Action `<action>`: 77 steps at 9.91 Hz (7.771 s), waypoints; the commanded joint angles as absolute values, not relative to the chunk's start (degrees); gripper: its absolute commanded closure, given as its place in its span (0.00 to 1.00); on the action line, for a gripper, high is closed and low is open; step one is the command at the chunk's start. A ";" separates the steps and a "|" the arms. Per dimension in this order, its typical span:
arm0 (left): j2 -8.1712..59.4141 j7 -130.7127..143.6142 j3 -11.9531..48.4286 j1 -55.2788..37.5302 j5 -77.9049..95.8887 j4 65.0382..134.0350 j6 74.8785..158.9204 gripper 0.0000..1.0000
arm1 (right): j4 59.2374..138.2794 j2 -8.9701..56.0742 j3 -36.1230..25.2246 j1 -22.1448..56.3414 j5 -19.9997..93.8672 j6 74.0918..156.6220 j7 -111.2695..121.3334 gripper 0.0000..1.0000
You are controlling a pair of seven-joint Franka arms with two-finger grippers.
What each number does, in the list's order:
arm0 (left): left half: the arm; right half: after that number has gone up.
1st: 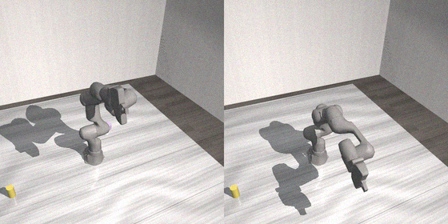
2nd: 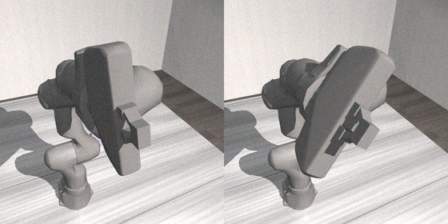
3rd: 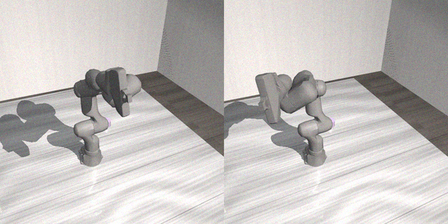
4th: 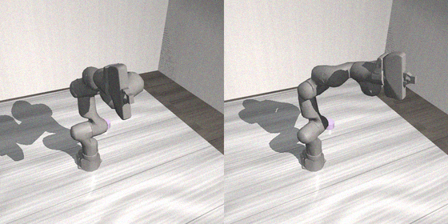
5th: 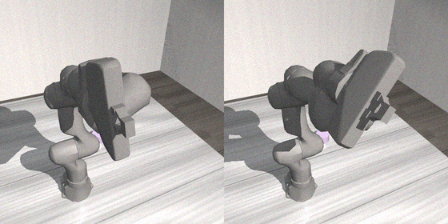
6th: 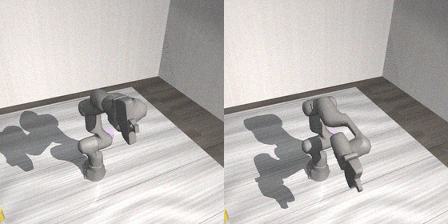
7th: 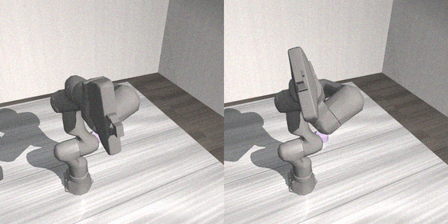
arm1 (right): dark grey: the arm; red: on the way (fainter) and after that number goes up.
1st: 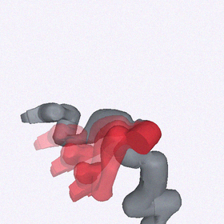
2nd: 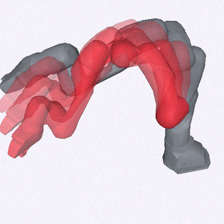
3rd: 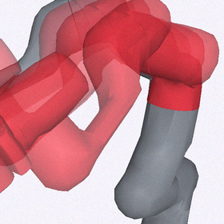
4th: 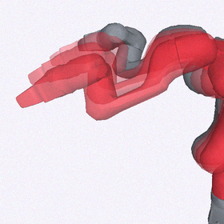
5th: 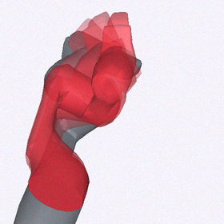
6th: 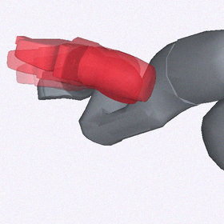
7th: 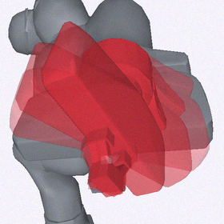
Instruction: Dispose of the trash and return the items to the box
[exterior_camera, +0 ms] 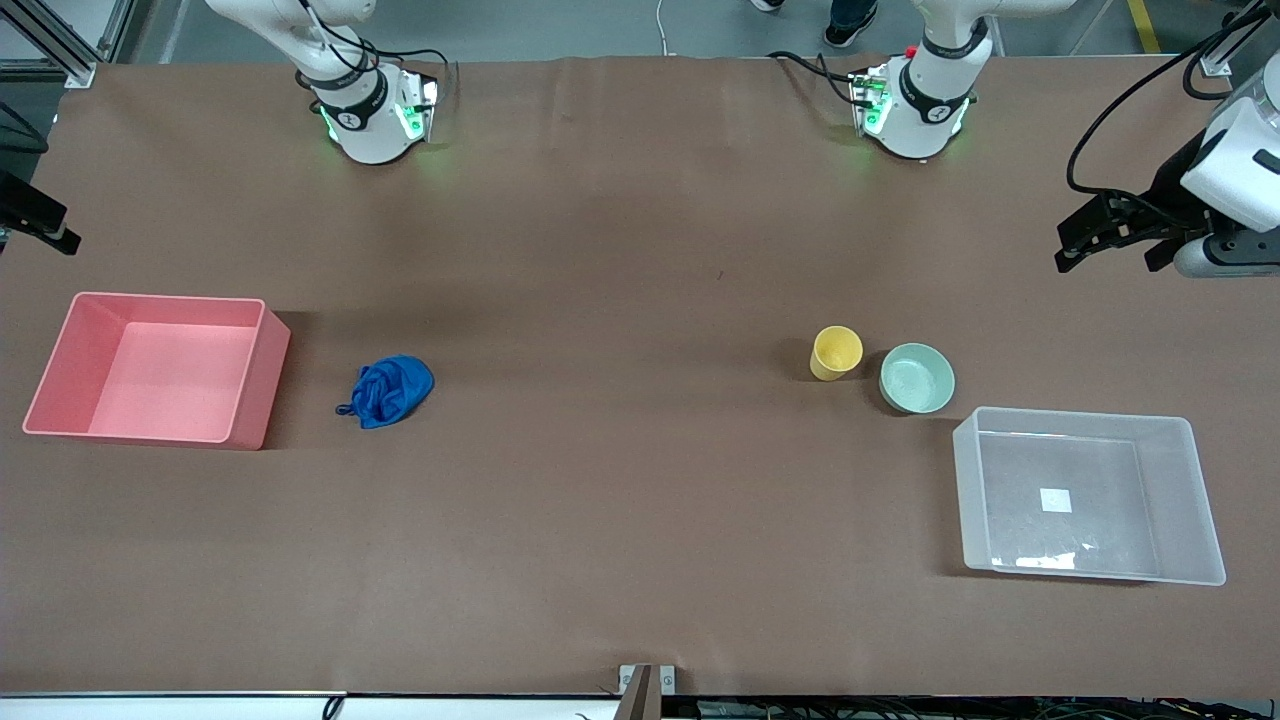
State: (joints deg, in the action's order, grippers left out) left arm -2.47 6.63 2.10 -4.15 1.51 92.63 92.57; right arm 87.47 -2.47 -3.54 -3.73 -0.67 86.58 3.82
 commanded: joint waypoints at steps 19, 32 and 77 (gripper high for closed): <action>18.79 2.90 1.93 -4.66 1.32 132.95 156.22 0.06 | 118.28 15.53 -3.43 7.97 -1.05 129.49 -5.07 0.00; 5.36 0.10 0.01 -1.67 1.41 129.69 135.49 1.00 | 106.16 14.61 -3.87 5.83 4.04 108.48 -9.76 0.99; 21.37 2.82 18.55 -1.14 -1.58 120.85 131.31 0.99 | 86.48 -1.67 -3.25 -4.92 -2.37 84.55 2.73 0.00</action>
